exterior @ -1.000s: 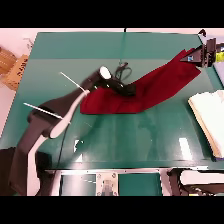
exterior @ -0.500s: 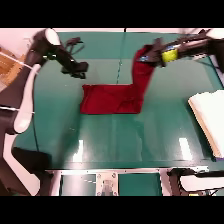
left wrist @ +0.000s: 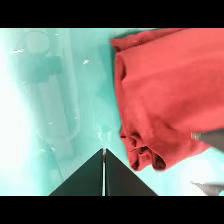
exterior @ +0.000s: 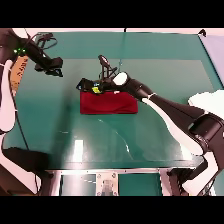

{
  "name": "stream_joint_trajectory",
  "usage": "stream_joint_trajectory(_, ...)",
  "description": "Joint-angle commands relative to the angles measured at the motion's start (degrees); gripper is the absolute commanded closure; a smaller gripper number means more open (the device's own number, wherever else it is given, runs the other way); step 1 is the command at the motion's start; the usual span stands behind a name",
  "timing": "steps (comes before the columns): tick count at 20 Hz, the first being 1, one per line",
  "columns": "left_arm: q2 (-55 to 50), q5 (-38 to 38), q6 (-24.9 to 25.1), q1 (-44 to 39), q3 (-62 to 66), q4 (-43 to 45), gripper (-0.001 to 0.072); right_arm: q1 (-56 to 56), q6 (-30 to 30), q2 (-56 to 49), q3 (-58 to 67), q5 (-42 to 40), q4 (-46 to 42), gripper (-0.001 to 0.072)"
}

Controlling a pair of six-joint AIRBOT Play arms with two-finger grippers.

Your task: Fold the shirts.

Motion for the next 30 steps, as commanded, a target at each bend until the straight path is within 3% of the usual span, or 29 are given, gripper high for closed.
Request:
stream_joint_trajectory(1,0.09,-0.50,1.18,0.74,0.04,0.04,0.0684,-5.73,0.04,0.42,-0.17,4.66,-0.66,0.0136)
stream_joint_trajectory(6,0.09,-0.17,0.96,0.76,0.04,0.07,0.0684,-26.58,0.50,4.57,-0.22,27.12,-6.34,0.0136)
stream_joint_trajectory(8,0.09,-0.17,0.87,0.74,0.04,0.07,0.0684,-33.22,0.50,4.55,-1.36,32.22,-8.48,0.0136)
stream_joint_trajectory(13,0.02,0.28,0.46,0.74,-0.68,0.09,0.0684,-39.01,-0.09,4.52,-11.47,29.94,-8.85,0.0136)
stream_joint_trajectory(21,0.02,0.26,0.48,0.74,-0.68,0.07,0.0684,-29.03,-0.57,0.26,-16.48,24.15,-5.20,0.0147)
stream_joint_trajectory(22,0.02,0.22,0.48,0.74,-0.68,0.07,0.0685,-28.06,-2.43,0.20,-16.31,23.54,-3.34,0.0318)
stream_joint_trajectory(23,0.02,0.24,0.48,0.74,-0.68,0.07,0.0684,-27.71,-4.48,0.22,-15.56,23.65,-1.49,0.0645)
stream_joint_trajectory(25,0.02,0.20,0.48,0.74,-0.68,0.04,0.0684,-28.17,-4.46,0.79,-12.31,25.35,0.22,0.0697)
stream_joint_trajectory(30,0.02,0.15,0.48,0.74,-0.68,0.04,0.0685,-35.91,-3.41,8.48,0.39,31.34,0.17,0.0698)
